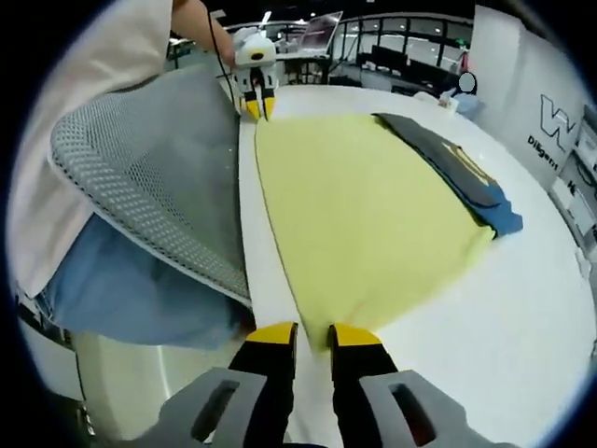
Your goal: Fold the garment on the visible template until the final outline fits inside the template.
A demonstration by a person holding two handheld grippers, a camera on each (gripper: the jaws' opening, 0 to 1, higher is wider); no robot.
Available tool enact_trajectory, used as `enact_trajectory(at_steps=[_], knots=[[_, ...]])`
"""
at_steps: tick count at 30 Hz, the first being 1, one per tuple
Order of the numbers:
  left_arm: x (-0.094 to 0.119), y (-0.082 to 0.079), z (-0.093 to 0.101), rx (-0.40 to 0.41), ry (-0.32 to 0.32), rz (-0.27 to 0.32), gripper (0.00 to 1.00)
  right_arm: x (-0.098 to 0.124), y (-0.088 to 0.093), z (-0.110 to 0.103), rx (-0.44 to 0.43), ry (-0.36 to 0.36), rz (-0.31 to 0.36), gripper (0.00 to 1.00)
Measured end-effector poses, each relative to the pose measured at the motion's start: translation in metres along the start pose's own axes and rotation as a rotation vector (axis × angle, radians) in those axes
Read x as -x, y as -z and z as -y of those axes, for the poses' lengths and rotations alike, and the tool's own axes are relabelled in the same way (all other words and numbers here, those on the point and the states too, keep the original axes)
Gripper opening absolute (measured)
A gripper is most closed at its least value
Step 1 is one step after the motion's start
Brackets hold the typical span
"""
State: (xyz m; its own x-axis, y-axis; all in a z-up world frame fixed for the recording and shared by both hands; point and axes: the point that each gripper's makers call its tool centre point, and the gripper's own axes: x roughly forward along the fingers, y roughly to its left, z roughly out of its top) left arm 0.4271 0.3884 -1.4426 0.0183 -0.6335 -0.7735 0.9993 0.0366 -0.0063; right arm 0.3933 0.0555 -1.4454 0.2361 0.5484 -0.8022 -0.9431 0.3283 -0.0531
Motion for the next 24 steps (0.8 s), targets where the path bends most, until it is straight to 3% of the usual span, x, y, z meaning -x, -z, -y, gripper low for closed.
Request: enact_trajectory(at_steps=[6,11,16,24], knots=[[0.000,0.000,-0.001,-0.003,0.006,-0.002,0.03,0.000,0.001,0.005,0.080,0.007,-0.020,0.00],[-0.001,0.000,-0.002,-0.004,0.008,-0.003,0.03,-0.001,0.002,0.009,0.133,0.017,-0.043,0.00],[0.003,-0.001,-0.006,0.024,0.008,-0.006,0.02,0.003,0.000,0.012,0.074,-0.004,-0.042,0.00],[0.032,-0.026,-0.023,0.071,0.008,0.059,0.02,0.026,-0.022,0.029,0.008,-0.042,-0.009,0.00]])
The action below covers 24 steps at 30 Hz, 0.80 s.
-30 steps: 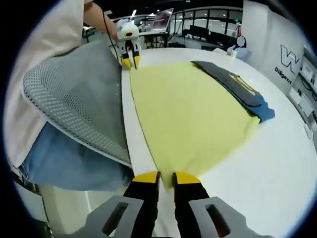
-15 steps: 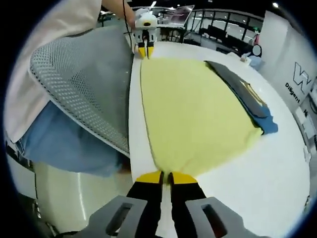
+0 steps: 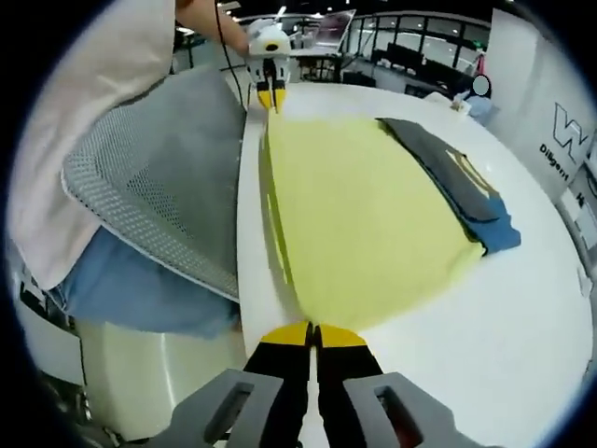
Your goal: Fold the garment on the visible template until the final outline fits inside the template.
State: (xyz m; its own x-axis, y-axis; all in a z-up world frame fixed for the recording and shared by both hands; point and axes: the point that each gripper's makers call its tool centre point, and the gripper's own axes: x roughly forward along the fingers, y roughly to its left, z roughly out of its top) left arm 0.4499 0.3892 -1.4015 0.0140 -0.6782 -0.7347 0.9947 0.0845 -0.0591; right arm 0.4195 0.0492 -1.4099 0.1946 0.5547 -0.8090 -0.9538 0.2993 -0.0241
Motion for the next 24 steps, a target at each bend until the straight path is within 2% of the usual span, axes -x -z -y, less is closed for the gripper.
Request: enact_trajectory(at_steps=[4,8,13,16,24], knots=[[0.013,-0.014,-0.012,-0.002,-0.007,0.020,0.02,0.012,-0.013,0.014,-0.011,-0.002,0.024,0.00],[0.028,-0.032,-0.035,0.014,-0.034,0.052,0.02,0.025,-0.030,0.036,-0.007,0.009,0.048,0.00],[0.042,-0.053,-0.068,0.007,-0.060,0.066,0.02,0.040,-0.051,0.077,-0.007,0.049,0.081,0.00],[0.049,-0.065,-0.094,0.003,-0.089,0.075,0.02,0.046,-0.065,0.107,-0.003,0.084,0.098,0.00],[0.060,-0.088,-0.153,0.020,-0.161,0.103,0.02,0.050,-0.088,0.168,-0.008,0.133,0.113,0.00]])
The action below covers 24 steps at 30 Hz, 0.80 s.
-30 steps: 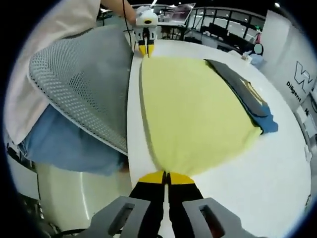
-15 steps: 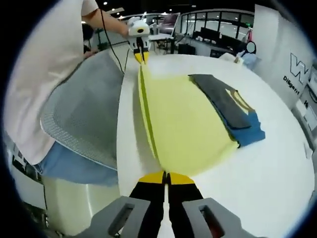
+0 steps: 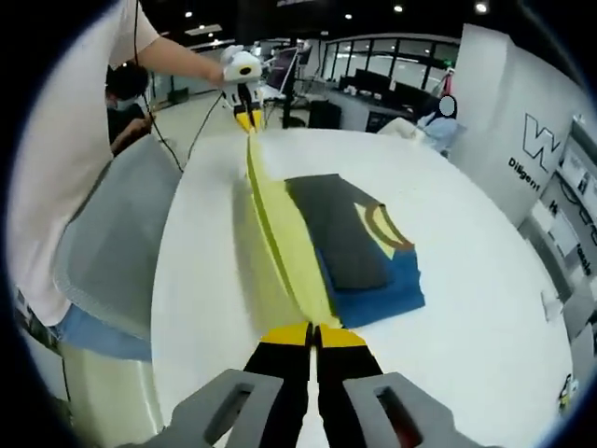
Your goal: Fold the garment on the visible template until the final outline fits inside the template.
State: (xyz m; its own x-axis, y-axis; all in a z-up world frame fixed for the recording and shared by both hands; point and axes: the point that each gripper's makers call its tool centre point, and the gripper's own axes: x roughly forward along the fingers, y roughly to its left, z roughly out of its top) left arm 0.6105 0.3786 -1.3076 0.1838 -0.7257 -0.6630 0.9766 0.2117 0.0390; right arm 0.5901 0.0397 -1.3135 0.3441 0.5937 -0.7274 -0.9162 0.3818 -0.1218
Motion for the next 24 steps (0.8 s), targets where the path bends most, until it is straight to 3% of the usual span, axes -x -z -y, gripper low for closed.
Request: enact_trajectory(at_steps=[7,13,24], knots=[[-0.005,-0.011,-0.053,0.041,-0.053,-0.003,0.02,-0.018,-0.020,0.046,-0.006,0.029,0.003,0.00],[-0.012,-0.018,-0.096,0.071,-0.095,-0.009,0.02,-0.033,-0.026,0.078,-0.028,0.041,0.002,0.00],[-0.046,-0.011,-0.146,0.153,-0.134,-0.042,0.03,-0.054,-0.021,0.128,-0.088,0.055,-0.024,0.00]])
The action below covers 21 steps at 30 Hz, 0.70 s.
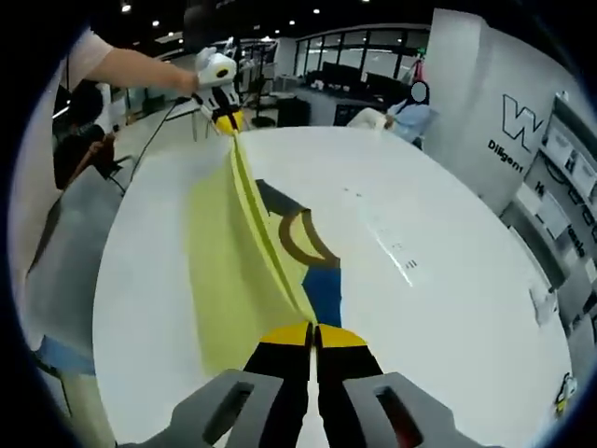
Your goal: Fold the garment on the visible template until the final outline fits inside the template.
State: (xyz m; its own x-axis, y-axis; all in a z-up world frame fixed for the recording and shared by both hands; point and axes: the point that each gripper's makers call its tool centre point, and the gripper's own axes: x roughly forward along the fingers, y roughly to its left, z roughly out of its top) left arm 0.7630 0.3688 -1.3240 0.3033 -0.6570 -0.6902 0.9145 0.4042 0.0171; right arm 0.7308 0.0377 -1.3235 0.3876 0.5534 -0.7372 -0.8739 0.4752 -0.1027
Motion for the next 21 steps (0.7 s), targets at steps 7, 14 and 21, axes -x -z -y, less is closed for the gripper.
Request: enact_trajectory(at_steps=[7,14,21], knots=[[-0.018,0.001,-0.018,0.087,-0.024,0.003,0.03,-0.019,0.010,0.019,-0.045,0.010,-0.020,0.00],[-0.040,0.010,-0.031,0.150,-0.051,-0.028,0.03,-0.038,0.019,0.035,-0.106,0.039,-0.030,0.00],[-0.056,0.016,-0.047,0.214,-0.094,-0.045,0.03,-0.054,0.022,0.054,-0.183,0.089,-0.025,0.00]])
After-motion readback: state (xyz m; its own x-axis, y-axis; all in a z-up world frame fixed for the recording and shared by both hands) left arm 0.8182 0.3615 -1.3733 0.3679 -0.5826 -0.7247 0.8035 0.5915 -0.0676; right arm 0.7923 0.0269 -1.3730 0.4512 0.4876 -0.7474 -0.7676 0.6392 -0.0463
